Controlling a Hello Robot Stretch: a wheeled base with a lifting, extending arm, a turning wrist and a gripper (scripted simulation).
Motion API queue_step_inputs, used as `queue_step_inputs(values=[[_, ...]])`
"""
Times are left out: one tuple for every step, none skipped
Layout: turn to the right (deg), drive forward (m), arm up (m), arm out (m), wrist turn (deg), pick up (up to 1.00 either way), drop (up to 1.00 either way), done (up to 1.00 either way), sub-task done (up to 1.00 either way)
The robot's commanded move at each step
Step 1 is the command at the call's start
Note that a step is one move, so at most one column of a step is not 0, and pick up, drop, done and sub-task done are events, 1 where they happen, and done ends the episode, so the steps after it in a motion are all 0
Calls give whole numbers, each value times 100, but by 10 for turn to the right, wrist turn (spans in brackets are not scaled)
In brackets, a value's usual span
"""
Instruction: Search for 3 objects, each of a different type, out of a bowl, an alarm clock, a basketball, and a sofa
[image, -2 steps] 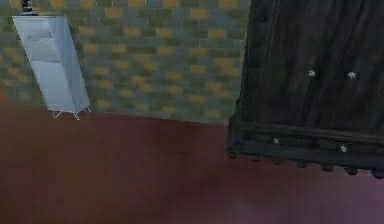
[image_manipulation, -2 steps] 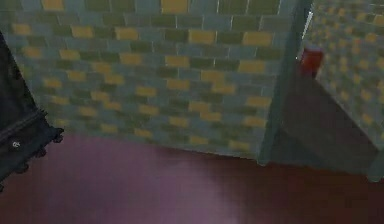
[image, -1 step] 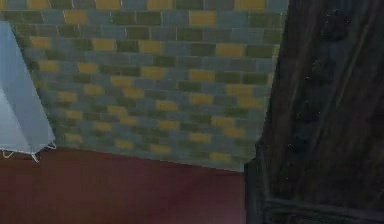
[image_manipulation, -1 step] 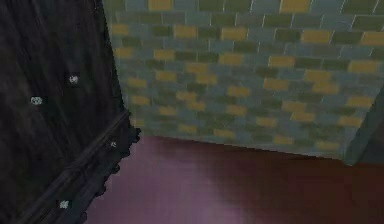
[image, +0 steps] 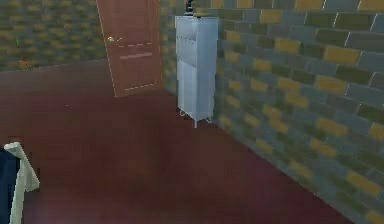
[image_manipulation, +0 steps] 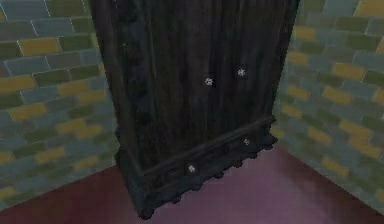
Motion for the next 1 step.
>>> queue_step_inputs(values=[[-300, 0, 0, 0, 0, 0, 0, 0, 0]])
